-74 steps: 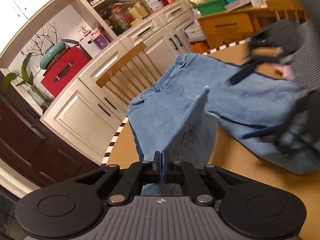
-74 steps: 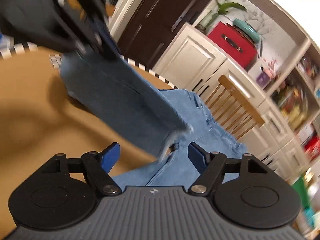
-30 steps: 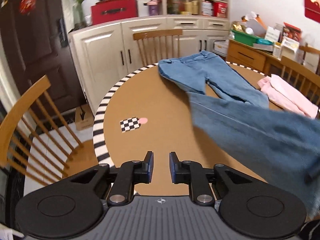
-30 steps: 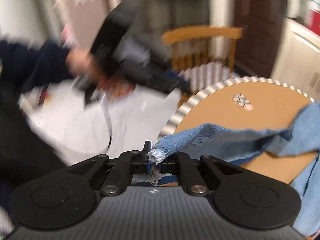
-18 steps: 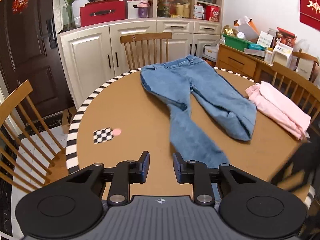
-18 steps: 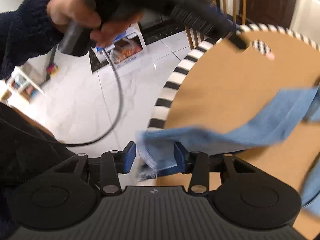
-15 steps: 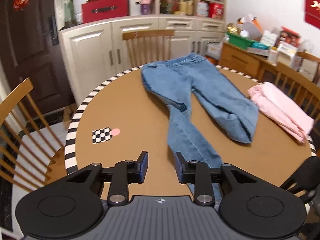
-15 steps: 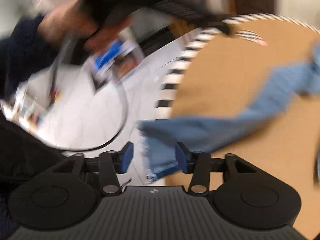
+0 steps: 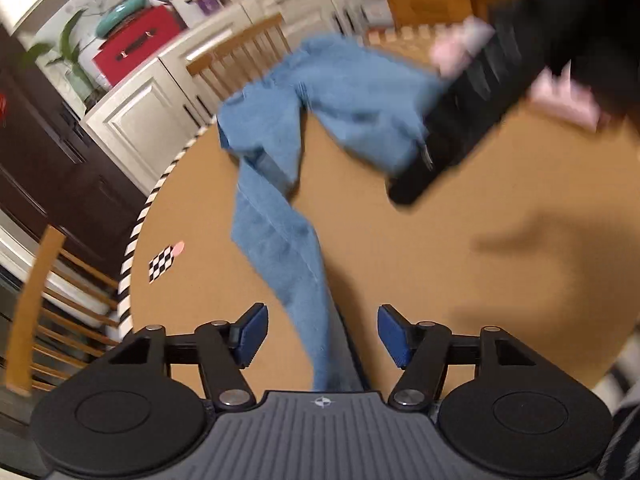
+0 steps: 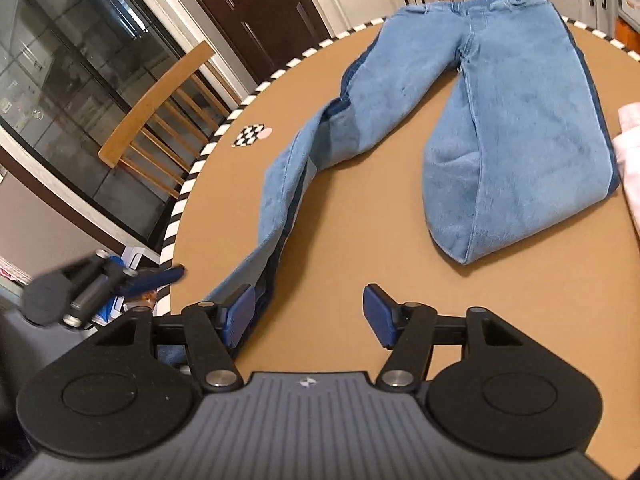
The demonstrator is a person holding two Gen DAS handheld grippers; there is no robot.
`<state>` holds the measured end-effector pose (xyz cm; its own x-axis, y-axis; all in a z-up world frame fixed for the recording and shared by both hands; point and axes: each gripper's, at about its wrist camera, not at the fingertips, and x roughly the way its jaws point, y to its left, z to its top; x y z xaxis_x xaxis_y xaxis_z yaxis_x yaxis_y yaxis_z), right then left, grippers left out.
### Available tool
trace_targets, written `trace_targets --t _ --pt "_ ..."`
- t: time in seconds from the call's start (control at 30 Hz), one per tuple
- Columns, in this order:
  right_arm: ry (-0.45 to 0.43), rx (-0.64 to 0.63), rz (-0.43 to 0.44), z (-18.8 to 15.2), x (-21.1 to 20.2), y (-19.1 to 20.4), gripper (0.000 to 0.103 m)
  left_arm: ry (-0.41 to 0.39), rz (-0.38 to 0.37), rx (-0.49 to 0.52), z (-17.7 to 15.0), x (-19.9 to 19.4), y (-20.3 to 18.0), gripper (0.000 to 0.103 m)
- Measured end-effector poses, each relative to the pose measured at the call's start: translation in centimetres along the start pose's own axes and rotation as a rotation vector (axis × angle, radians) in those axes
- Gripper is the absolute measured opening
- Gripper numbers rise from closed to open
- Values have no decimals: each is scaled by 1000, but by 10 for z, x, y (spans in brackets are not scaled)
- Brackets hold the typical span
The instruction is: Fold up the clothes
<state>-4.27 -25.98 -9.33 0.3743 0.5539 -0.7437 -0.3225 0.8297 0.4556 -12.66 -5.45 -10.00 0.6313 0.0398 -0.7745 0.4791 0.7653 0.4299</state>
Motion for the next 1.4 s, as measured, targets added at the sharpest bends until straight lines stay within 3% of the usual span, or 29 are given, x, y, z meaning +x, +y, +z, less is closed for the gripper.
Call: trace_targets --t 0.03,0.07,0.17,0.23,0.33,0.4,0.5,0.6,0.7,0.73,0.77,0.8,0.83,0.87,1.0,1.13,1.2,1.3,1.4 --pt "2 -5 2 -1 0 1 62 73 -24 -51 -3 12 6 10" --pt "4 -10 3 -2 0 2 64 128 -68 -157 -7 20 21 6" --pt "-1 -22 9 -1 0 1 67 233 -202 -507 -27 34 73 5" --pt "-6 -10 17 0 0 -2 67 282 -372 -805 -50 45 111 4" --pt "-2 12 31 2 5 -4 67 344 -688 -1299 -96 65 147 4" --pt "-8 -12 28 4 10 0 67 344 -789 -1501 -121 68 156 4" --pt "-38 -23 27 4 28 10 69 304 -834 -1616 -138 55 159 4" --pt "-9 -37 52 4 61 31 70 272 -862 -1648 -140 39 161 4" --pt "13 -98 120 2 93 56 74 242 -865 -1612 -131 25 161 4" --pt "-4 -115 103 0 100 61 73 238 -846 -1593 -128 23 162 4" --pt "-15 -102 108 -1 105 61 53 238 -848 -1593 -129 21 164 4" --pt "1 -51 156 0 110 57 25 239 -855 -1599 -131 18 166 4" --pt "14 3 197 0 114 51 4 239 -862 -1605 -133 16 168 4" --pt "11 53 217 0 111 46 3 240 -858 -1605 -135 14 169 5" --pt "-68 7 207 4 70 43 3 245 -735 -1511 -142 -1 197 8" --pt "-128 -9 232 17 18 41 3 229 -683 -1419 -137 -12 206 34" --pt "-157 19 277 30 -2 40 3 221 -691 -1370 -127 -11 203 36" --pt "-232 25 328 55 -30 47 3 258 -789 -1308 -114 -9 186 36" --pt "-283 -21 353 79 -48 61 3 277 -954 -1261 -96 -10 160 35"
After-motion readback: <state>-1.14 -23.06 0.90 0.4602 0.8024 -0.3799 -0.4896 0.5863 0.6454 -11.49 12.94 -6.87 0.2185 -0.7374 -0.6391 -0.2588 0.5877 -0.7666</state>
